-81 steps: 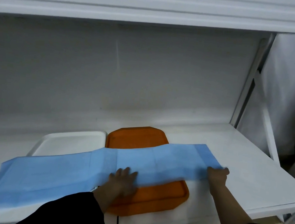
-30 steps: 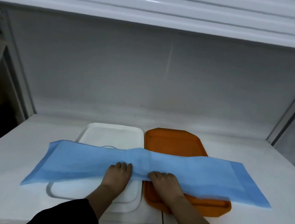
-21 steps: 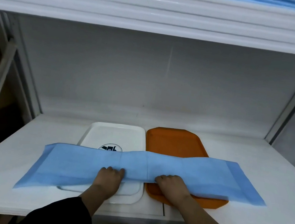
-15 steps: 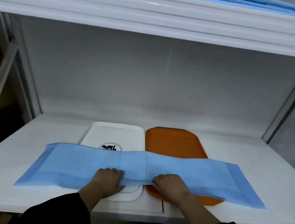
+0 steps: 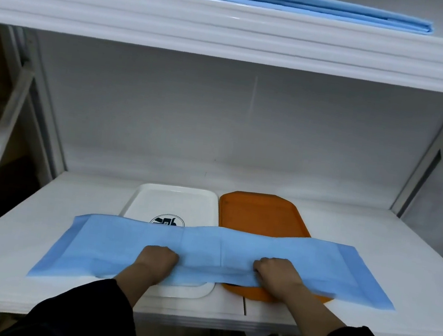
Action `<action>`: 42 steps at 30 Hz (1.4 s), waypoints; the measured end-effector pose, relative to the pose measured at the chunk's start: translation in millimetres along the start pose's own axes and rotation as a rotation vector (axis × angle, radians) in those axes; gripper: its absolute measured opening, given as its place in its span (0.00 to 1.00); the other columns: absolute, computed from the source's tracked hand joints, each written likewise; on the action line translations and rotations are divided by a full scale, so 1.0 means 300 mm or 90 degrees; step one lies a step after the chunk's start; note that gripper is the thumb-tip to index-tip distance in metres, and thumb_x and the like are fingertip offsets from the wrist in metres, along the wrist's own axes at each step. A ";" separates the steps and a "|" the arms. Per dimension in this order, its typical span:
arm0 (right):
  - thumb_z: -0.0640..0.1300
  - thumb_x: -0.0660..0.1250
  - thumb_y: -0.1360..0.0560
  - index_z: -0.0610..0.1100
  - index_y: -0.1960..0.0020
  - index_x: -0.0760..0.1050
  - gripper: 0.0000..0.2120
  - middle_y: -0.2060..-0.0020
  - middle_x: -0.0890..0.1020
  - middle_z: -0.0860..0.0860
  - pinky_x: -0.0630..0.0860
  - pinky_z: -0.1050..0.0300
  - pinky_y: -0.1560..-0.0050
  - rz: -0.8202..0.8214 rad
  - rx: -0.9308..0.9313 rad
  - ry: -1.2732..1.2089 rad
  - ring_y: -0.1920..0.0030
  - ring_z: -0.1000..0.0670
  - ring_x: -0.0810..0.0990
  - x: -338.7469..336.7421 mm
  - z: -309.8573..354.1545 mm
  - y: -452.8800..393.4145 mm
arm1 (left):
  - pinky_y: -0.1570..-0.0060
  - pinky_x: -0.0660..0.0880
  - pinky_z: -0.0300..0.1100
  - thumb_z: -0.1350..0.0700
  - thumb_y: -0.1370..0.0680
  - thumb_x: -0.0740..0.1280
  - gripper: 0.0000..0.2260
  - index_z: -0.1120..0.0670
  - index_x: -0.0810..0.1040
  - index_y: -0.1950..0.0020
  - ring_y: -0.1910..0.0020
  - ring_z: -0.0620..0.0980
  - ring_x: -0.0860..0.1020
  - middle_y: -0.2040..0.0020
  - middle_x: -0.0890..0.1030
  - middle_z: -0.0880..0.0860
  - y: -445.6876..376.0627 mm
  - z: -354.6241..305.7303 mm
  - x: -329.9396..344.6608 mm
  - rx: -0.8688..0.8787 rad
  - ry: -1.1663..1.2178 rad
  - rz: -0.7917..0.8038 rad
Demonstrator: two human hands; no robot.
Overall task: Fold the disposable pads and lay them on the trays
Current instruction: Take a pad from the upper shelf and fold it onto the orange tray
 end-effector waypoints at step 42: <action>0.42 0.66 0.25 0.43 0.24 0.52 0.35 0.25 0.57 0.45 0.65 0.50 0.31 -0.223 0.177 -0.463 0.27 0.43 0.62 -0.166 -0.352 -0.544 | 0.30 0.61 0.48 0.49 0.22 0.63 0.34 0.56 0.48 0.22 0.24 0.55 0.54 0.22 0.50 0.57 -0.489 0.321 -0.204 -0.179 0.408 -0.185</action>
Point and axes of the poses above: each hand's wrist, its own y-axis away from the middle knuckle, its own x-axis out of the palm, z = x × y, the point moved 10 cm from there along -y, towards the middle knuckle
